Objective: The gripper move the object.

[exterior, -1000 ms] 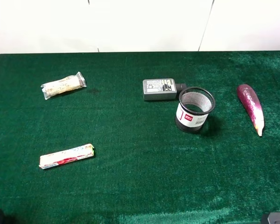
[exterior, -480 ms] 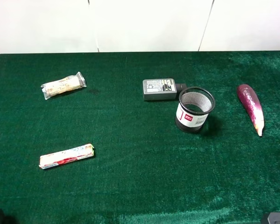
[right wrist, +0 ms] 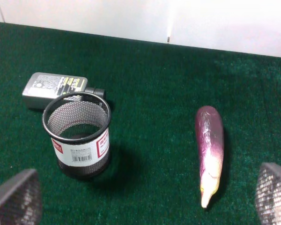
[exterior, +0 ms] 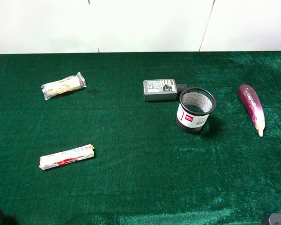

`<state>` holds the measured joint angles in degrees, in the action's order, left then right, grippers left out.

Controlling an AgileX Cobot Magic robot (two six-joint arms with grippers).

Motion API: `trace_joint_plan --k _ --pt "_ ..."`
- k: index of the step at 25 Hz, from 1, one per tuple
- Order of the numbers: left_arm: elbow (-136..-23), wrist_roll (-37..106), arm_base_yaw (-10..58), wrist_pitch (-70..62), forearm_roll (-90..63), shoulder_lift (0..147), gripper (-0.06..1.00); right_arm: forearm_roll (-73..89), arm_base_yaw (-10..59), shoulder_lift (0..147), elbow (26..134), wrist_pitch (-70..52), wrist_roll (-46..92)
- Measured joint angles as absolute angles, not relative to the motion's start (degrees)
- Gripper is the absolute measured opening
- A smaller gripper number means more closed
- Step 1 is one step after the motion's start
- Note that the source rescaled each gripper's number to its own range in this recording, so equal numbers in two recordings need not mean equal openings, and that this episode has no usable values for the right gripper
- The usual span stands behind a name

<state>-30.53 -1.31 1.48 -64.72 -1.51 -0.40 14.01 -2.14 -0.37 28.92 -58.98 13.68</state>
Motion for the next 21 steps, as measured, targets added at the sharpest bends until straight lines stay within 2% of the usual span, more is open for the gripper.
trace_joint_plan --k 21 --pt "-30.53 -1.31 1.48 -64.72 -1.51 -0.41 1.0 14.01 -2.14 -0.37 28.92 -58.91 13.68"
